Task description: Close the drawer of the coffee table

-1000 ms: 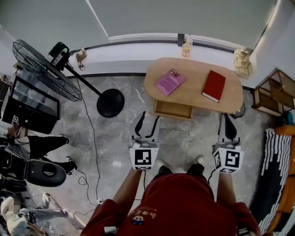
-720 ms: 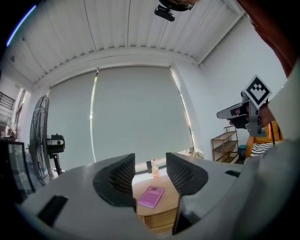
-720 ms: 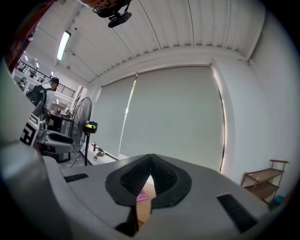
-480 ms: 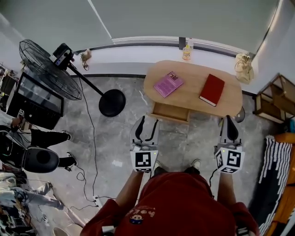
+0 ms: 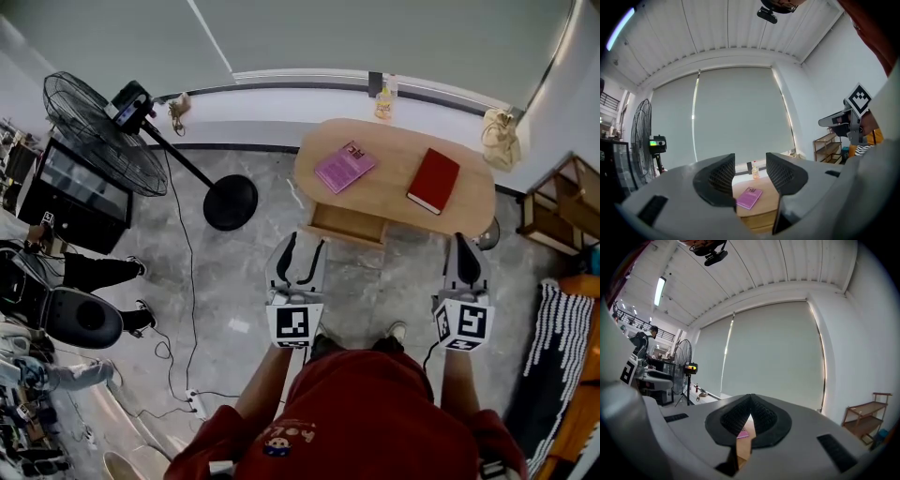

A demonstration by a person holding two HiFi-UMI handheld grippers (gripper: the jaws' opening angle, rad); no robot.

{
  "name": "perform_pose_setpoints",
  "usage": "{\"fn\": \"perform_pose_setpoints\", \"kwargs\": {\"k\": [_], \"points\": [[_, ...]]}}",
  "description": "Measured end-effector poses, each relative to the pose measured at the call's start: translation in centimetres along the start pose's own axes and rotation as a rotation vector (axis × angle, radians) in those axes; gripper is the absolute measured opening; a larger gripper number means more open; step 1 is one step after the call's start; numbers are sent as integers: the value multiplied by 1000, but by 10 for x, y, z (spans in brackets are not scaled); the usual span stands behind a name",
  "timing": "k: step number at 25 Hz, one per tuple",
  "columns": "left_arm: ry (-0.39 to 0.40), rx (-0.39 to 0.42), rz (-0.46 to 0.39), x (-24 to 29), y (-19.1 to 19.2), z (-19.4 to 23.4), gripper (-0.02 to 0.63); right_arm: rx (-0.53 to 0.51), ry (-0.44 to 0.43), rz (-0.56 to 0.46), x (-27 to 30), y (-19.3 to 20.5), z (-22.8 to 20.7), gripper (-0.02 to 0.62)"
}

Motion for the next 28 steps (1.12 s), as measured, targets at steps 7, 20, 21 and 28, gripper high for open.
{"fn": "perform_pose_setpoints", "kwargs": {"k": [7,20,21,28], "points": [[-1,-1,5,4,6,-8,193,14,-38,14,5,11,3,-3],[-7,-28,107,14,70,-23,193,46,-108,140,13,91,13,-3],[-3,-29,114,15,80,-25,193,46,-113,150,12,101,15,-3],[34,-21,169,11,146,-31,193,69,-153,221,5,171,34,-3]]}}
Point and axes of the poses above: the fingertips, and each gripper's own axes: x forward along the fingers, z to its left, y out of its underside, the point moved 8 cm from there along -x, backward along the fingers, and after that the axes turned 13 degrees about -z, right-handed, at the moved point
